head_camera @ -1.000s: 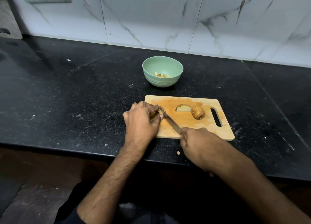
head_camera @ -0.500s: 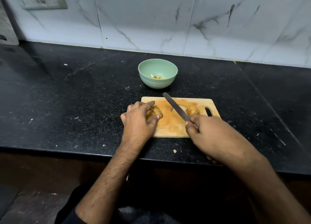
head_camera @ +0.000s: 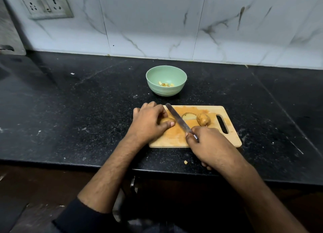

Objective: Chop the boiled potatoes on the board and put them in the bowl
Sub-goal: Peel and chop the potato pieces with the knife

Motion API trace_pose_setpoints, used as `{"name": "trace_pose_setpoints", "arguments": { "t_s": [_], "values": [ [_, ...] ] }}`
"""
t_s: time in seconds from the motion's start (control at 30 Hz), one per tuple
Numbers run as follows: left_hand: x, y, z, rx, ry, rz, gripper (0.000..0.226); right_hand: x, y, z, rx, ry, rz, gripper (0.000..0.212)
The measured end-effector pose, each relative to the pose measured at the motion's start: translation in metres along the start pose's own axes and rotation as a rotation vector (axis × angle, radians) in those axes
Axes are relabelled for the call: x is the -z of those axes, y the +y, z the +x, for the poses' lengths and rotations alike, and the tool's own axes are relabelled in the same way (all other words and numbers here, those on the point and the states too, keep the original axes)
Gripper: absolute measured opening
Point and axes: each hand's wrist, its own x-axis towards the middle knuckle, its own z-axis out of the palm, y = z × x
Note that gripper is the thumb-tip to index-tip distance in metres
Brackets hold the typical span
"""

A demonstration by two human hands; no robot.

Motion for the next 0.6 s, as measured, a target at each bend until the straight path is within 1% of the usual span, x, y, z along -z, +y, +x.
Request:
{"name": "trace_pose_setpoints", "arguments": {
  "t_s": [0.1,0.17,0.23,0.3,0.37,0.47,0.6],
  "values": [
    [-0.012,0.013,-0.009,0.117,0.146,0.105,0.036,-0.004,0.001,-0.002,-0.022,-0.016,0.062,0.028],
    [-0.019,0.021,-0.014,0.181,0.189,0.181,0.043,-0.005,0.002,-0.003,-0.04,-0.018,0.064,0.027],
    [-0.021,0.022,-0.018,0.203,0.194,0.194,0.047,-0.005,0.003,-0.004,-0.053,-0.028,0.077,0.027],
    [-0.02,0.02,-0.02,0.188,0.165,0.132,0.043,-0.004,0.002,-0.005,-0.051,-0.053,0.076,0.027],
    [-0.017,0.016,-0.021,0.161,0.136,0.057,0.034,-0.005,0.0,-0.005,-0.042,-0.064,0.048,0.027],
    [-0.015,0.013,-0.021,0.138,0.148,-0.005,0.022,-0.007,0.001,0.0,-0.023,-0.047,-0.017,0.028],
    [-0.016,0.014,-0.02,0.146,0.151,-0.032,0.018,-0.008,0.002,0.0,-0.021,-0.045,-0.011,0.024]
  ]
}}
